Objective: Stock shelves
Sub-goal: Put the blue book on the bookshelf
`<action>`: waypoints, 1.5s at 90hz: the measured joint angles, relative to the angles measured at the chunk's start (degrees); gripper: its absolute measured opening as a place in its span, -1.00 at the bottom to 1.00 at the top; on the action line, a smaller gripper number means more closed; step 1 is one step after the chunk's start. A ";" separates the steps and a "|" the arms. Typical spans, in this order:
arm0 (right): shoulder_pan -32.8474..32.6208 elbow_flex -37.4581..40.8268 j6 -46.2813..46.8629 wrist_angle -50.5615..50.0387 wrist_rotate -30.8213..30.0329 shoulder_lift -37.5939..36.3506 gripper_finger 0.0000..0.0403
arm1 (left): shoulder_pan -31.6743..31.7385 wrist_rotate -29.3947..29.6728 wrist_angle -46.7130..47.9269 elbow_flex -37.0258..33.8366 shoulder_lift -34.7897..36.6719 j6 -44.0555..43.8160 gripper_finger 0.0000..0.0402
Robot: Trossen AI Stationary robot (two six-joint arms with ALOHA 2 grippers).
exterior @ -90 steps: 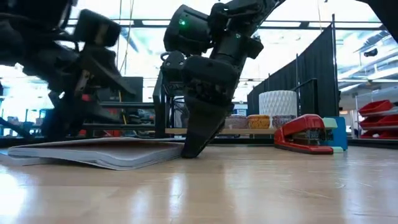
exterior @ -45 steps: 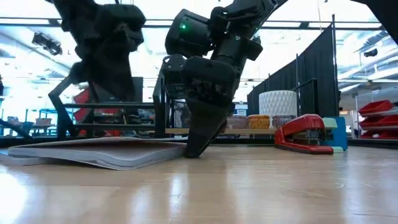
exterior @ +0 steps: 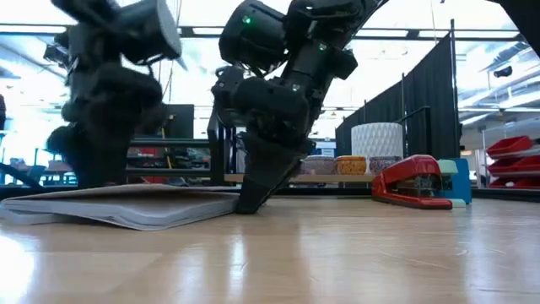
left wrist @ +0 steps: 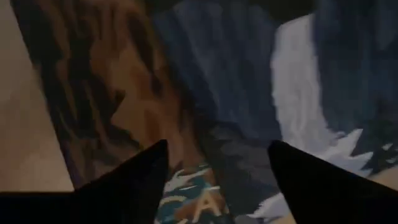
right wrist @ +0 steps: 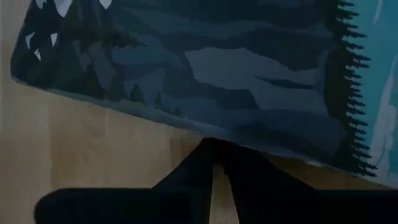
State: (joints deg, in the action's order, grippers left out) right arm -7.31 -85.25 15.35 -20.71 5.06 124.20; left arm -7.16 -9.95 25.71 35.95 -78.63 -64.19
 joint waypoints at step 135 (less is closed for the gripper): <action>1.46 -0.22 -10.71 -9.81 -1.50 -0.78 -0.90 | -4.13 -0.86 -36.08 -6.54 3.60 -11.32 -0.95</action>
State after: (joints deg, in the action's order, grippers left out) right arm -5.85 -85.47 4.64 -30.52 3.56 123.42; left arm -11.29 -10.82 -10.37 29.41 -75.03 -75.51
